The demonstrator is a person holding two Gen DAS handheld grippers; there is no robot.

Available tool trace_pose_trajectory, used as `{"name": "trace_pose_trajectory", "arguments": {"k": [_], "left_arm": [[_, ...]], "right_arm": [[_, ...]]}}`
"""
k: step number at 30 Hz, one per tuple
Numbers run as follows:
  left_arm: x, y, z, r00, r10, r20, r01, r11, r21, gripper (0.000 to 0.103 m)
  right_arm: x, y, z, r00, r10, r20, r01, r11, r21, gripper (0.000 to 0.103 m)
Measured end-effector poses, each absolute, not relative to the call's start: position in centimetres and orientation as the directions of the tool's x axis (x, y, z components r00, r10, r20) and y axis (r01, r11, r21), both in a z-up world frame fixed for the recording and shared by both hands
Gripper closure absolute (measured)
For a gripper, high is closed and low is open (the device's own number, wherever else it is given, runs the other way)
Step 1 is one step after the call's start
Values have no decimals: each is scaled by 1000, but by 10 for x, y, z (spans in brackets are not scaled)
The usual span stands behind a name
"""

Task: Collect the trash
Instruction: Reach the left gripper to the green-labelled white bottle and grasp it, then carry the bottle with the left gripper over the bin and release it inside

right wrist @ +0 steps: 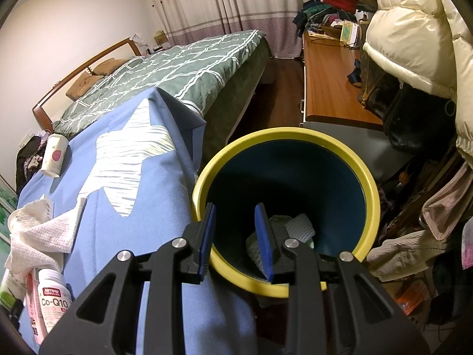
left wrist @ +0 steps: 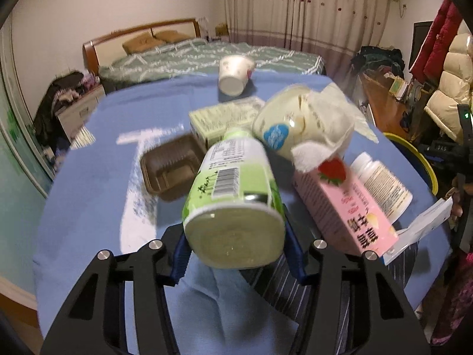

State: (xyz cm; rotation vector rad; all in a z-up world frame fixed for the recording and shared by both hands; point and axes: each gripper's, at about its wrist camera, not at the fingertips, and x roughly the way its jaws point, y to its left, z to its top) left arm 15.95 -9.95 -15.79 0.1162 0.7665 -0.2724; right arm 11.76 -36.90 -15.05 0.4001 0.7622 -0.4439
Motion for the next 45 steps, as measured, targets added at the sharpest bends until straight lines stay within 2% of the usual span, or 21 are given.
{"name": "trace_pose_trajectory", "arguments": {"k": [11, 18, 39, 45], "left_arm": [[166, -92, -109, 774, -169, -610, 247, 968, 45, 51], [176, -94, -98, 780, -156, -605, 239, 969, 58, 52], [164, -118, -60, 787, -216, -578, 313, 947, 72, 52], [166, -151, -31, 774, -296, -560, 405, 911, 79, 52]], "right_arm": [[116, -370, -153, 640, -235, -731, 520, 833, 187, 77], [116, -372, -157, 635, -232, -737, 521, 833, 188, 77], [108, -377, -159, 648, -218, -729, 518, 829, 212, 77], [89, -385, -146, 677, -227, -700, 516, 825, 230, 77]]}}
